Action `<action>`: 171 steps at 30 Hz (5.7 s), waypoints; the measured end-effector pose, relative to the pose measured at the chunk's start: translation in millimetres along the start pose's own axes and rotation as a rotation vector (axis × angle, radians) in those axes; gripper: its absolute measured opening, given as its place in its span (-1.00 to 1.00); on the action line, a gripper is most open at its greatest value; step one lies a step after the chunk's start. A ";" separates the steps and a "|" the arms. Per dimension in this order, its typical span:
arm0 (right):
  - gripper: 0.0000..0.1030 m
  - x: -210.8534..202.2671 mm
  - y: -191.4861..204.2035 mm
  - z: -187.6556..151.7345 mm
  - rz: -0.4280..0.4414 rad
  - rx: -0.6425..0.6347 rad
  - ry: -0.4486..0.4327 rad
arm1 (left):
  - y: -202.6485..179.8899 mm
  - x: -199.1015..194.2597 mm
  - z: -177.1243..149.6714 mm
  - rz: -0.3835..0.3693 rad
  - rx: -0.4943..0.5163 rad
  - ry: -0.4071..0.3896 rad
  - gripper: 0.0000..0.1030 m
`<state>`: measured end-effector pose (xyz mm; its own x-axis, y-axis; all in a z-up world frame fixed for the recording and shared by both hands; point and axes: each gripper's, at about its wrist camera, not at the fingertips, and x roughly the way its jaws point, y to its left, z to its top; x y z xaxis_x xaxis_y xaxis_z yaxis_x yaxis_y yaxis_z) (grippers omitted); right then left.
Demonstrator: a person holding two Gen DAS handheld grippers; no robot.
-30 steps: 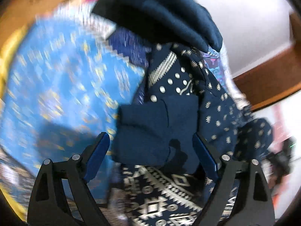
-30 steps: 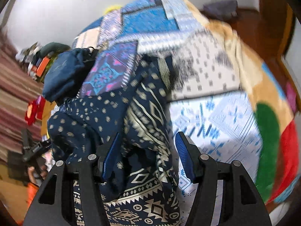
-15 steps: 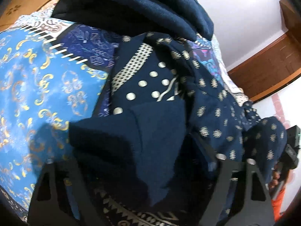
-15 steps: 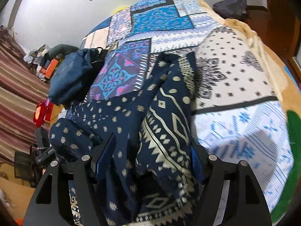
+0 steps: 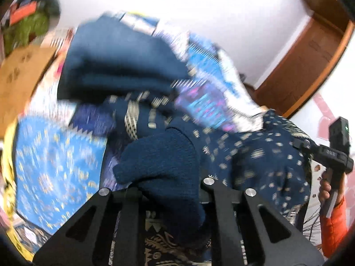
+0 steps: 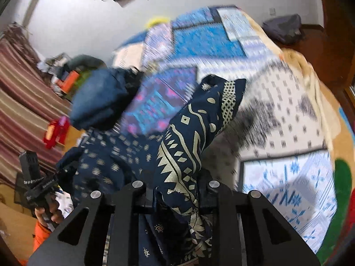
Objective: Fold large clothes
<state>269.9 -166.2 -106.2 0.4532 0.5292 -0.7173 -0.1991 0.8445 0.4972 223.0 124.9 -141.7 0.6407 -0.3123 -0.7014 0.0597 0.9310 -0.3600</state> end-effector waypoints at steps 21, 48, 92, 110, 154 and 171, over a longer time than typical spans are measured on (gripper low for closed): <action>-0.61 -19.7 46.2 107.7 0.025 -0.172 -0.262 | -35.2 -12.2 150.5 0.057 0.129 -0.245 -0.82; -0.25 36.3 -53.2 56.4 -0.262 -0.090 0.013 | 11.6 51.8 51.9 0.239 0.069 0.073 0.18; 0.08 -22.0 -43.0 -97.2 -0.187 -0.065 0.093 | 67.1 22.9 -78.0 0.216 -0.126 0.321 0.47; -0.85 -21.3 -5.2 -96.4 0.001 -0.069 -0.001 | -12.0 -5.4 -83.7 -0.010 -0.017 0.215 -0.85; -0.81 21.8 -57.6 29.6 -0.163 -0.084 -0.108 | 39.6 73.0 -22.5 0.040 -0.126 0.269 0.20; -0.86 -2.0 -23.2 32.1 0.001 -0.101 -0.141 | -28.5 19.0 77.2 -0.079 0.057 -0.022 -0.91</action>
<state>301.5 -189.5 -100.7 0.5692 0.5191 -0.6376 -0.2825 0.8518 0.4412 292.5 107.0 -97.2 0.6490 -0.3812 -0.6584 0.1532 0.9132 -0.3777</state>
